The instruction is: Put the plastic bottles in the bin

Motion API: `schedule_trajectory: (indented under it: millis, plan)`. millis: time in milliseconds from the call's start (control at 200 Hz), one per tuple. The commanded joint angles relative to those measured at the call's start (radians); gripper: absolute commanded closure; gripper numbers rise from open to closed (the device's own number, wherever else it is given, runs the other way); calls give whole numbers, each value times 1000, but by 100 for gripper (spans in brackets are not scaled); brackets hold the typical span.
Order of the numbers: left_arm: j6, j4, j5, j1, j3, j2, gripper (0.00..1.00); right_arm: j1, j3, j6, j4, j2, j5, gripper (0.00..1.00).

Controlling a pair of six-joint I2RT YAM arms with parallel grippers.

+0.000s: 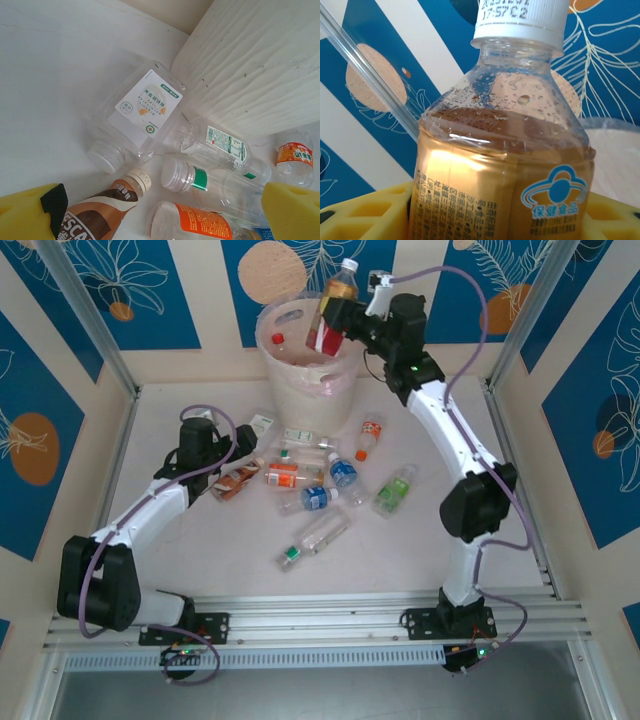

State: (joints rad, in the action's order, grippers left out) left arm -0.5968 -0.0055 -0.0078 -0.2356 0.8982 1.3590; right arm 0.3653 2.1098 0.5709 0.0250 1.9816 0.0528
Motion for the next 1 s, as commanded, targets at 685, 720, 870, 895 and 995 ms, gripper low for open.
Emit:
schedule_trajectory:
  millis: [685,720,870,895,995]
  plan:
    - [5,-17,44,40,25,49,0,48,505,-207,-450,348,57,40]
    - [2,-17,49,42,27,53,0,47,505,-206,-456,346,73,40]
    - [0,-19,55,44,28,57,0,51,497,-208,-462,351,93,37]
    - [1,-20,57,43,28,56,0,53,496,-208,-464,354,94,37]
    - [5,-21,58,45,30,57,0,53,483,-207,-461,356,127,36]
